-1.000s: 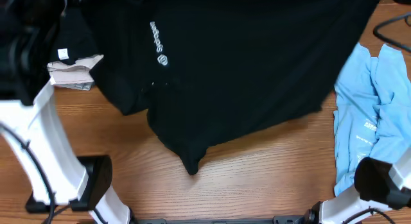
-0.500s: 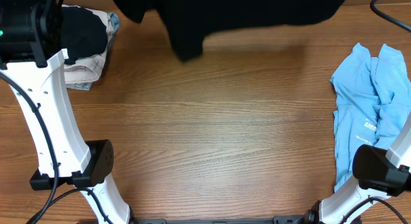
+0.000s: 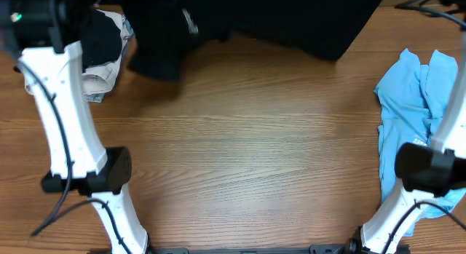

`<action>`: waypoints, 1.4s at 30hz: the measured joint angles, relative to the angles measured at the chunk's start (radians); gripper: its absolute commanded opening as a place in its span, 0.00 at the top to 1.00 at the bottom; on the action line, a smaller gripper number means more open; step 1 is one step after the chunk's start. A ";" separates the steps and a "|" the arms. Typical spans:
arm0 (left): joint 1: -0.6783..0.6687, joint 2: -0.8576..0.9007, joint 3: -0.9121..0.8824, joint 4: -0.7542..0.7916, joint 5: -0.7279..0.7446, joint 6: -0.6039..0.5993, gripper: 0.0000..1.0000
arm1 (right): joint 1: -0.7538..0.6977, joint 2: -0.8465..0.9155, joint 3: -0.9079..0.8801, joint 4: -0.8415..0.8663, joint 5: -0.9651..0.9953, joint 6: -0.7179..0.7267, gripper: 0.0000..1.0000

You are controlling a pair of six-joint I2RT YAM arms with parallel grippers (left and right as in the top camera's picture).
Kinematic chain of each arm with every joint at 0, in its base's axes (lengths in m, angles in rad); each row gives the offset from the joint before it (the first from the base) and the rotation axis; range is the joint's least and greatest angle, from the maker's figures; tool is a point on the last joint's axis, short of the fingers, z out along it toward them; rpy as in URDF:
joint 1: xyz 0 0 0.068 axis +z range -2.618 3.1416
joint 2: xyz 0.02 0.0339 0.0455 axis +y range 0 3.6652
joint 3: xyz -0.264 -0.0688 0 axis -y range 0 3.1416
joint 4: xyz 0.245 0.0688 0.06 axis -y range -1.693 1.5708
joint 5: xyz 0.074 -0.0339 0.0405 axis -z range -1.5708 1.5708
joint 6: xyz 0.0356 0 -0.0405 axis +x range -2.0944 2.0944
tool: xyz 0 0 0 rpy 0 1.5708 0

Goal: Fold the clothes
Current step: 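Lay the black shirt flat near the top edge with both grippers, then pull the black shirt down to table center, left and right grippers apart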

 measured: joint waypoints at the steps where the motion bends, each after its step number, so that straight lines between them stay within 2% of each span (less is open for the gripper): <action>1: 0.000 0.031 0.000 -0.024 0.006 0.000 0.96 | 0.000 0.024 -0.001 -0.020 0.000 -0.011 0.96; 5: 0.000 0.102 -0.012 -0.108 0.019 0.000 0.96 | 0.000 0.061 -0.007 -0.095 0.007 -0.037 0.96; 12: 0.000 0.063 -0.014 -0.275 0.035 0.000 0.96 | -0.002 0.016 -0.006 -0.307 0.013 -0.052 0.96; 19: 0.000 -0.052 -0.029 -0.311 0.055 -0.006 0.96 | -0.002 -0.091 -0.006 -0.496 0.068 -0.074 0.96; 25: -0.035 -0.238 -0.228 -0.311 0.051 -0.021 0.96 | -0.002 -0.200 -0.048 -0.550 0.117 -0.085 0.96; 33: -0.077 -0.357 -0.591 -0.312 0.003 -0.027 0.96 | -0.009 -0.391 -0.330 -0.546 0.209 -0.069 0.96; 42: -0.077 -0.432 -0.872 -0.307 -0.004 -0.047 0.96 | -0.049 -0.710 -0.737 -0.508 0.260 -0.028 0.96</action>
